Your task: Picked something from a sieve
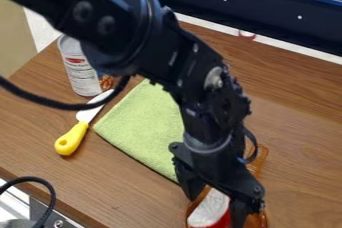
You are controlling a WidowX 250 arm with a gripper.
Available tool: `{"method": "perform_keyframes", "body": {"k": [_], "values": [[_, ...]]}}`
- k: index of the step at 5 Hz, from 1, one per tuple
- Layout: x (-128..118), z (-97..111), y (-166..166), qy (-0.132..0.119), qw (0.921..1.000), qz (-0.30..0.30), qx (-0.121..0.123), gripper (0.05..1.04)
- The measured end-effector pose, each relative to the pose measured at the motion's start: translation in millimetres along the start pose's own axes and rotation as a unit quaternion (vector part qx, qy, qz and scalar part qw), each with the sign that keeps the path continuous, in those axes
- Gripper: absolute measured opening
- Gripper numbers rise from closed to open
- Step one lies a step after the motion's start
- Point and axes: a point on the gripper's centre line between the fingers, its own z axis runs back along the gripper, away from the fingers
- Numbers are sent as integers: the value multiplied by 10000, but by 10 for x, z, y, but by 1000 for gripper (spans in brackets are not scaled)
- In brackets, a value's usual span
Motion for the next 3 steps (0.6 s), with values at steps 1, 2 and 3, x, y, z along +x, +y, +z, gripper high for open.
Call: {"method": "perform_keyframes", "body": {"k": [1,2,3], "values": [[-5,-40,-20,23,10000,79,25,999],[-1,-78,-46,-14,10000,51,72,999],[2,-96,-47,-39,9999,96,103,999]]}}
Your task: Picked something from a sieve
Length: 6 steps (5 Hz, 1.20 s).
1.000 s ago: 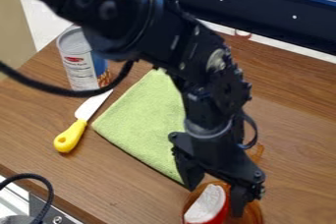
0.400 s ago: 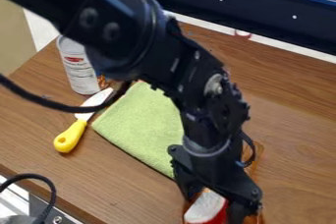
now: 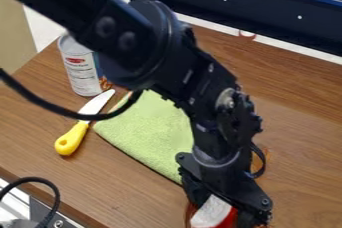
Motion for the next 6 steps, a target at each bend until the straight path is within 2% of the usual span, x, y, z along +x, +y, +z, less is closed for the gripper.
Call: {"method": "perform_keyframes", "body": {"k": [1,2,3,5,6], "values": [[-5,-11,-21,-82,9999,39,94,954],[17,-24,-19,-189,9995,140,196,679],[24,-59,-14,-199,9992,238,263,549],[61,-69,-18,-231,9987,331,314,549],[48,79,33,-182,9985,430,270,549]]}}
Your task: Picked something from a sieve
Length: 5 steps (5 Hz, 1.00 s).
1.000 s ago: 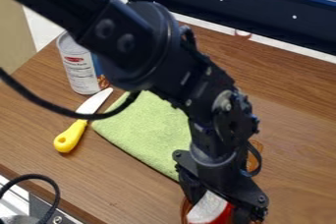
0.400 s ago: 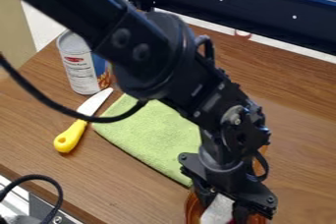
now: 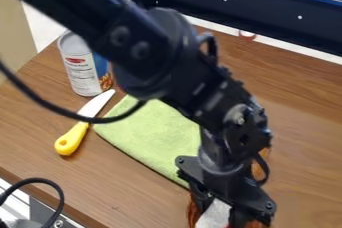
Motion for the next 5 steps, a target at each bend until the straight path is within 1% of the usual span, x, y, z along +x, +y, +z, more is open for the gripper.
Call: {"method": "perform_keyframes", "body": {"k": [1,2,3,4,5], "values": [[106,359,45,-346,9988,326,-71,549],[269,701,78,-967,9882,1176,-157,549],[548,851,165,-1339,9705,2004,29,549],[893,803,386,-1500,9452,2870,421,549],[1217,808,587,-1703,9087,3773,537,549]]}}
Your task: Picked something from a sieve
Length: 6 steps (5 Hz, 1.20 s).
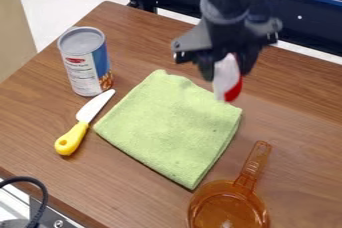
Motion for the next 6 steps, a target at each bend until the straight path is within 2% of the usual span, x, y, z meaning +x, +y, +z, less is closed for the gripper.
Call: {"method": "perform_keyframes", "body": {"k": [1,2,3,4,5,6], "values": [[289,-216,-57,-372,9958,771,334,549],[560,-497,-57,-347,9885,1430,338,549],[753,-811,66,-485,9768,2019,531,549],[815,-1051,101,-490,9680,2375,645,549],[896,-1235,234,-440,9610,2590,863,549],[985,-1230,284,-335,9507,2956,879,549]]}}
